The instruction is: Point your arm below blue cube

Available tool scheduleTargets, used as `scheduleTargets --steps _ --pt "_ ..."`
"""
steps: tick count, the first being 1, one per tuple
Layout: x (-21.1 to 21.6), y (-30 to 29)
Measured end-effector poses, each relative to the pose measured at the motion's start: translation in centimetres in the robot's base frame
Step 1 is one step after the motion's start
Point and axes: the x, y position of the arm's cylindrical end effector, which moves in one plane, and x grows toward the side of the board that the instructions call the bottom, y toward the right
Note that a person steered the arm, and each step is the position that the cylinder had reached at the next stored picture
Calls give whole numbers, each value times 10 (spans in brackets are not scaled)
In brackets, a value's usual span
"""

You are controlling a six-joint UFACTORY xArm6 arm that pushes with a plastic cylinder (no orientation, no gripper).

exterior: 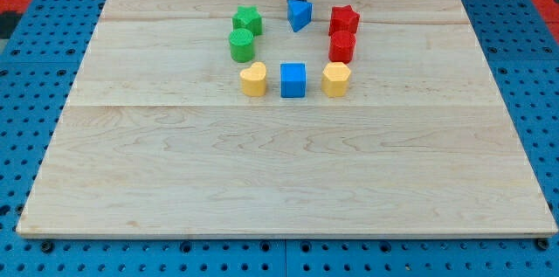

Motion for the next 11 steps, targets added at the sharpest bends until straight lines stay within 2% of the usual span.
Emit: scheduleTargets --steps 2,4,7,8,11 --pt "21 14" --pt "-16 69" --pt "27 84" --pt "30 90" --pt "81 111"
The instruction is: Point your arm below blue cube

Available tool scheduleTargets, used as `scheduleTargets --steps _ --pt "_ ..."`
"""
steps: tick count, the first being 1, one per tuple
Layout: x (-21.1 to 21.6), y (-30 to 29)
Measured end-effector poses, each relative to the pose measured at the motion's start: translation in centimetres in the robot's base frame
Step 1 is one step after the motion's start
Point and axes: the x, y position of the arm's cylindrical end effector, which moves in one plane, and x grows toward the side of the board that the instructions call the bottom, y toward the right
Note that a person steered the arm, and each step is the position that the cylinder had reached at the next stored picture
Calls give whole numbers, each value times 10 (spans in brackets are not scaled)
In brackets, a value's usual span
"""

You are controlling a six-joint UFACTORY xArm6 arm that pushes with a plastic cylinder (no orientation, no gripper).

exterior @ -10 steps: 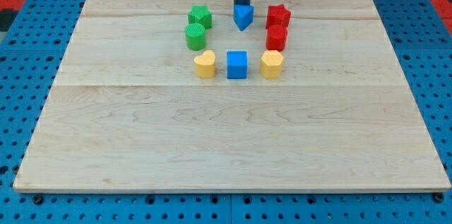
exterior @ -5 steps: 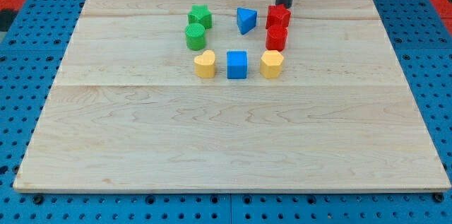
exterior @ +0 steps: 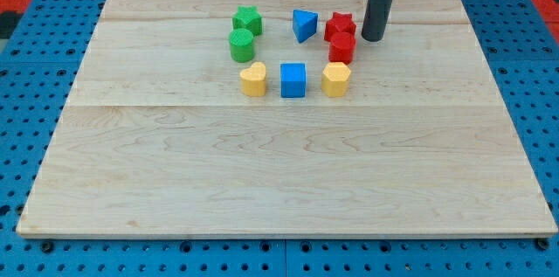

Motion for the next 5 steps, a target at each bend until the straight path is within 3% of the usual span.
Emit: scheduleTargets --steps 1,3,4,5 --pt "14 6" --pt "105 21" --pt "139 -34" --pt "125 -72"
